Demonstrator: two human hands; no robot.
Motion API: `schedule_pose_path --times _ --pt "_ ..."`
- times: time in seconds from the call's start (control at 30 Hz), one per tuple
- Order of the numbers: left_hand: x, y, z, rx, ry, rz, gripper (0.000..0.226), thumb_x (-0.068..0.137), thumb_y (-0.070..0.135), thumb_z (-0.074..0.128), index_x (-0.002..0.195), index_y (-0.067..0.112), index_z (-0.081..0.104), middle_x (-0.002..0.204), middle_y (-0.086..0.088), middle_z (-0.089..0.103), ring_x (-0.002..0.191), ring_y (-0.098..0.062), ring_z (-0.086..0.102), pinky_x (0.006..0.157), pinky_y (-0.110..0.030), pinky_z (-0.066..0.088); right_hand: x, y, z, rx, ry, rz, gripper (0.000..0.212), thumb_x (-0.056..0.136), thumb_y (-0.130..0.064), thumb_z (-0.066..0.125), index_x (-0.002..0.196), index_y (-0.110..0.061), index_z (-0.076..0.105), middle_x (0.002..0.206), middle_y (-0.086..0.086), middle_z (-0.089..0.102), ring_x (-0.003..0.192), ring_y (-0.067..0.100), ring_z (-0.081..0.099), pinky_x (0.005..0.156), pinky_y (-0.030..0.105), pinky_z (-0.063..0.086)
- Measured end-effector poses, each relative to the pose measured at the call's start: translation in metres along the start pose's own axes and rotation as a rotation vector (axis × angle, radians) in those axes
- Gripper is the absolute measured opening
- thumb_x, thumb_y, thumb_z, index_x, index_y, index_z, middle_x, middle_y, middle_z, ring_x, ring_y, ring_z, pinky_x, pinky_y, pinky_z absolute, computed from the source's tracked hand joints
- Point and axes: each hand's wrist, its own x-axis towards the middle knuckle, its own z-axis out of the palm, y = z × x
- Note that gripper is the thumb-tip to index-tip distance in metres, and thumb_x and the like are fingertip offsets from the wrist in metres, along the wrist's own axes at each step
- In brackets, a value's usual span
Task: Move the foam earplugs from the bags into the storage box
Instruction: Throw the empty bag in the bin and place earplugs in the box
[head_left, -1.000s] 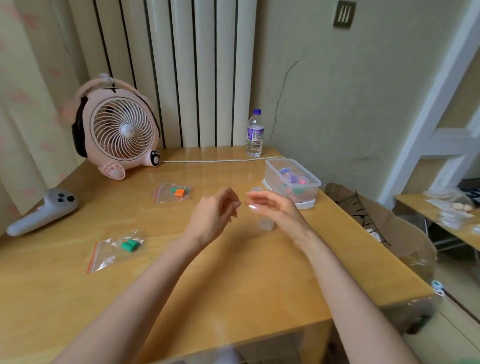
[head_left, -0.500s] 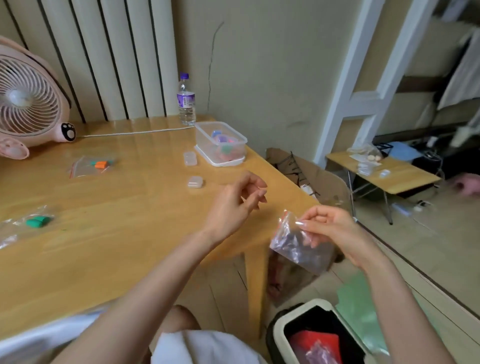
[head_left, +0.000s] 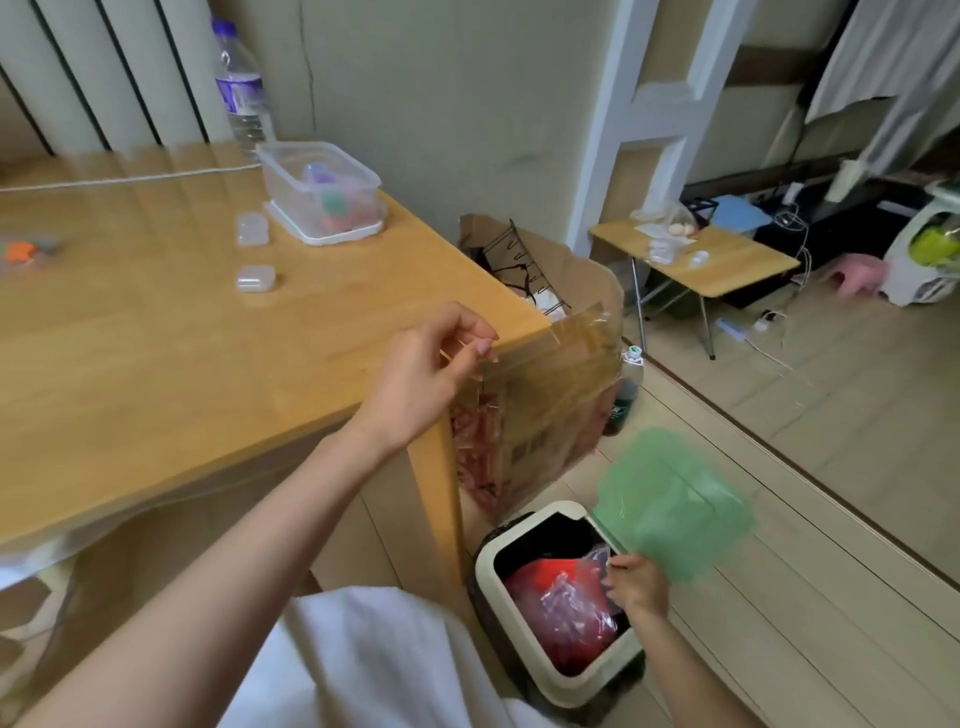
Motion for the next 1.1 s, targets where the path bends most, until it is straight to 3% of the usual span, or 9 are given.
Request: schedule_pose_path --times 0.17,0.23,0.3,0.37,0.47,0.63,0.9,1.0,1.1 --pt "0.004 0.000 -0.010 0.003 0.006 -0.003 0.004 0.092 0.008 0.056 0.092 0.009 0.060 0.079 0.002 0.068 0.070 -0.017 0.063 0.071 -0.038 0.053 -0.020 -0.014 0.005 0.014 -0.086 0.018 0.009 0.083 -0.003 0.065 0.084 -0.012 0.063 0.072 0.007 0.065 0.071 0.026 0.061 0.081 0.048 0.055" --pt "0.006 0.000 -0.014 0.016 0.009 -0.004 0.005 0.091 0.008 0.056 0.094 0.008 0.060 0.079 0.003 0.068 0.070 -0.016 0.063 0.070 -0.034 0.051 -0.025 -0.041 0.000 0.127 -0.119 -0.038 0.011 0.086 0.001 0.060 0.093 -0.005 0.067 0.088 0.013 0.068 0.079 0.029 0.062 0.081 0.046 0.055" --pt "0.008 -0.001 -0.019 0.026 0.021 -0.006 0.005 0.091 0.009 0.057 0.095 0.012 0.059 0.082 0.005 0.067 0.071 -0.015 0.063 0.067 -0.028 0.049 -0.030 -0.084 -0.014 0.287 -0.120 -0.101 0.020 0.088 0.003 0.055 0.106 0.002 0.064 0.099 0.016 0.065 0.084 0.032 0.063 0.067 0.035 0.055" --pt "0.012 -0.003 -0.028 0.043 0.046 -0.005 0.007 0.091 0.013 0.058 0.094 0.019 0.058 0.087 0.008 0.065 0.073 -0.015 0.062 0.064 -0.023 0.046 -0.044 -0.140 -0.039 0.420 -0.116 -0.220 0.022 0.088 0.003 0.055 0.109 0.001 0.063 0.100 0.015 0.064 0.080 0.029 0.062 0.059 0.025 0.051" --pt "0.015 -0.007 -0.050 0.070 0.100 -0.022 0.009 0.090 0.017 0.059 0.093 0.025 0.056 0.094 0.013 0.062 0.078 -0.017 0.062 0.069 -0.025 0.048 -0.087 -0.226 -0.083 0.510 -0.062 -0.475 0.022 0.088 -0.002 0.058 0.108 -0.009 0.064 0.101 0.008 0.067 0.078 0.018 0.064 0.068 0.024 0.052" --pt "0.013 -0.015 -0.095 0.096 0.183 -0.067 0.007 0.089 0.012 0.060 0.094 0.016 0.057 0.093 0.010 0.060 0.076 -0.019 0.062 0.070 -0.031 0.049 -0.176 -0.332 -0.108 0.550 -0.070 -0.840 0.016 0.091 -0.007 0.056 0.099 -0.016 0.065 0.090 0.003 0.069 0.075 0.012 0.064 0.069 0.022 0.053" --pt "-0.015 -0.053 -0.179 0.237 0.292 -0.237 0.008 0.087 0.016 0.063 0.092 0.018 0.058 0.104 -0.001 0.059 0.075 -0.010 0.058 0.073 -0.030 0.046 -0.259 -0.422 0.000 0.417 -0.447 -1.027 0.011 0.091 -0.005 0.055 0.095 -0.010 0.064 0.079 0.006 0.066 0.056 0.009 0.058 0.056 0.019 0.047" --pt "-0.034 -0.077 -0.216 0.440 0.374 -0.343 0.016 0.083 0.011 0.066 0.097 0.013 0.060 0.108 -0.010 0.056 0.097 -0.027 0.056 0.083 -0.034 0.042 -0.282 -0.440 0.052 0.359 -0.567 -1.037 0.013 0.090 -0.002 0.053 0.097 -0.007 0.063 0.080 0.008 0.064 0.057 0.013 0.057 0.054 0.020 0.046" --pt "-0.058 -0.092 -0.256 0.725 0.488 -0.583 0.028 0.084 0.017 0.065 0.111 0.012 0.059 0.121 -0.017 0.047 0.115 -0.035 0.040 0.095 -0.041 0.033 -0.305 -0.451 0.101 0.291 -0.673 -1.049 0.014 0.089 0.001 0.053 0.094 -0.008 0.062 0.080 0.009 0.062 0.057 0.016 0.055 0.050 0.018 0.045"
